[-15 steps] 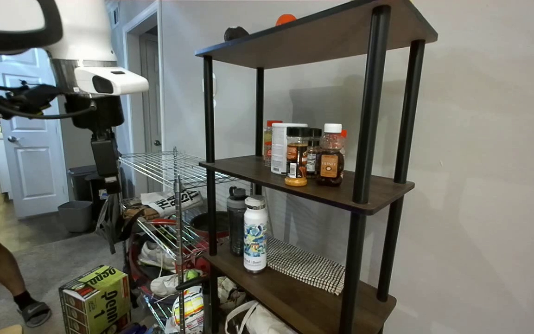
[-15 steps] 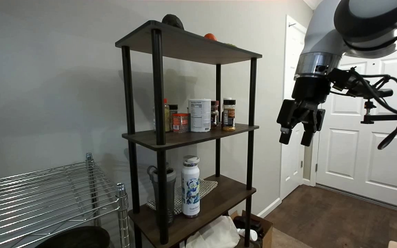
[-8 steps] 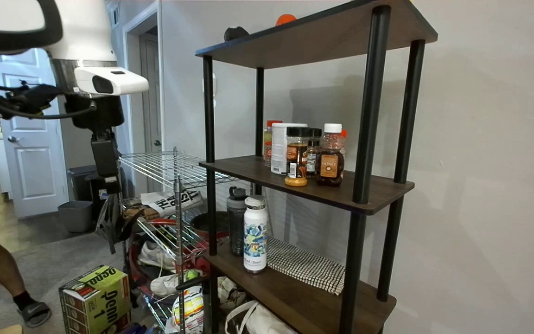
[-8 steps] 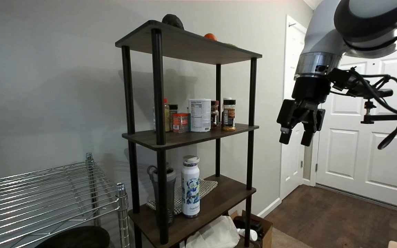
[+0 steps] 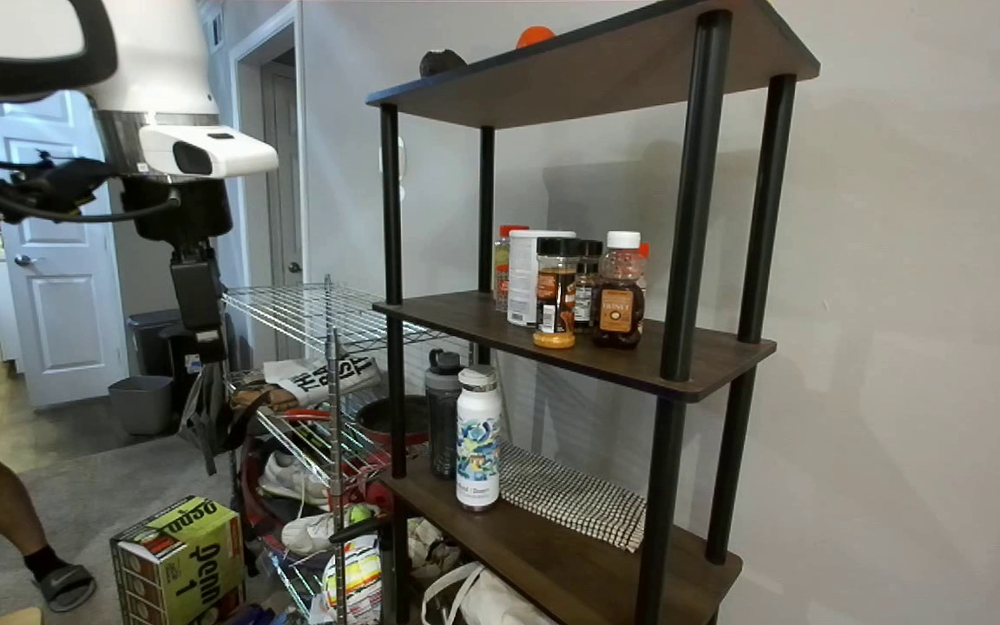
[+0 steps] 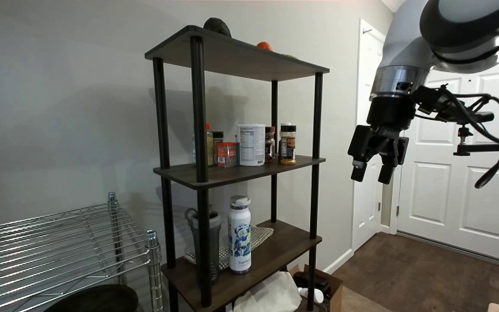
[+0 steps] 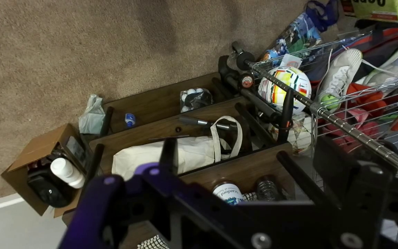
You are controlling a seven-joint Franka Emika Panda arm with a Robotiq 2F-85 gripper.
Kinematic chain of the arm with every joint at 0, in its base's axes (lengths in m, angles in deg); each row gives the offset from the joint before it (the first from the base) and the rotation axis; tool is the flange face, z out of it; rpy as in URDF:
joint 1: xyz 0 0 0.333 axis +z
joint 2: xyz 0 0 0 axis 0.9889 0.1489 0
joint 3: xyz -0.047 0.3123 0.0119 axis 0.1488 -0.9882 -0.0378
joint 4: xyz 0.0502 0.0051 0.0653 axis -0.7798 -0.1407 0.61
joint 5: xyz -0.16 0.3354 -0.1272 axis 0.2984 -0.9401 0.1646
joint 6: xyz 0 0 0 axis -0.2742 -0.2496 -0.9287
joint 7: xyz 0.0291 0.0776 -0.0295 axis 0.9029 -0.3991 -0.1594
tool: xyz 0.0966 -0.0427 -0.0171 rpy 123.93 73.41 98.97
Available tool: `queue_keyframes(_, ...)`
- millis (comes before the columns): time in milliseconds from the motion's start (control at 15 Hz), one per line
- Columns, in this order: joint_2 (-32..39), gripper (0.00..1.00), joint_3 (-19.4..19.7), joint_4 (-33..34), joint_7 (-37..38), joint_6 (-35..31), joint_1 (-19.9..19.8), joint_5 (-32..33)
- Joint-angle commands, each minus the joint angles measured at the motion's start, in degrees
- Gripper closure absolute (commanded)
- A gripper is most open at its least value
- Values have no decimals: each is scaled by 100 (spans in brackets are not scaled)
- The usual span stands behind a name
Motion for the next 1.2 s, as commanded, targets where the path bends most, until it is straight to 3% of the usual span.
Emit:
queue_keyframes(0, -56, 0, -60, -36, -77, 32, -55, -56)
queue_keyframes(1133, 138, 0, -63, 71, -94, -234, 42, -323)
